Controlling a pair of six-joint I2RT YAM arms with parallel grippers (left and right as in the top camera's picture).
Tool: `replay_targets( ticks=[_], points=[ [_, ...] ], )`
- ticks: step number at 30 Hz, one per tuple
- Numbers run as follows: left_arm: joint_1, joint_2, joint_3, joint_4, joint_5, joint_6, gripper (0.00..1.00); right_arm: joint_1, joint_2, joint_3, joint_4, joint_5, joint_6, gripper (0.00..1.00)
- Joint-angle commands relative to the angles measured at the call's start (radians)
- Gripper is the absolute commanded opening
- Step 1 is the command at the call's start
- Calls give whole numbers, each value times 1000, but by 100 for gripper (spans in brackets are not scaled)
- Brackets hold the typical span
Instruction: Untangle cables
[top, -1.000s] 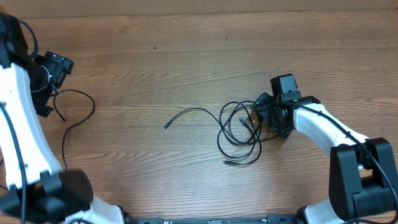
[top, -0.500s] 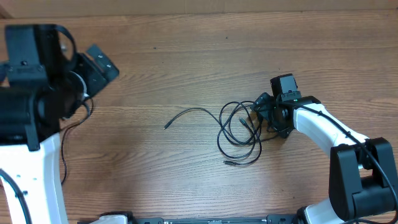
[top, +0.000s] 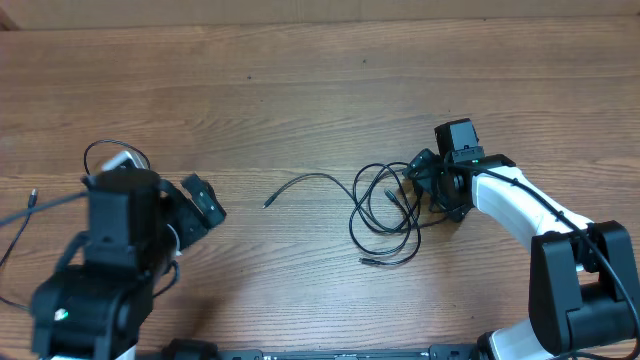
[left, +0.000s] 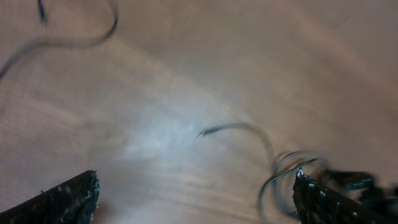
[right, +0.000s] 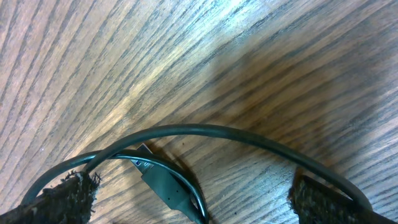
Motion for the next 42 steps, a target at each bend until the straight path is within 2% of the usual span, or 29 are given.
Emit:
replay_targets(
  ticks=[1, 7, 11, 15, 19, 23, 24, 28, 34, 40, 42],
  points=[
    [-6, 19, -134, 10, -18, -60, 100, -1, 58, -42, 4, -35, 3, 100],
    [-7, 110, -213, 5, 37, -47, 100, -1, 58, -42, 4, -35, 3, 100],
    [-10, 98, -213, 89, 101, 71, 99, -1, 58, -42, 4, -35, 3, 100],
    [-37, -41, -213, 91, 115, 113, 100, -1, 58, -42, 4, -35, 3, 100],
    [-51, -270, -213, 46, 107, 107, 100, -1, 58, -42, 4, -35, 3, 100],
    [-51, -464, -213, 22, 154, 289, 100, -1, 58, -42, 5, -35, 3, 100],
    [-51, -512, -213, -5, 157, 300, 100, -1, 58, -42, 9, -37, 3, 100],
    [-51, -575, -213, -60, 79, 300, 99, -2, 58, -42, 18, -69, 3, 100],
    [-51, -574, -213, -74, 81, 300, 99, -2, 58, -42, -12, -69, 0, 100],
    [-51, -574, -213, -85, 80, 300, 100, -4, 57, -34, -39, -69, -198, 100],
    [-51, -574, -213, -85, 81, 300, 99, -4, 55, 1, -95, -69, -247, 100]
  ],
)
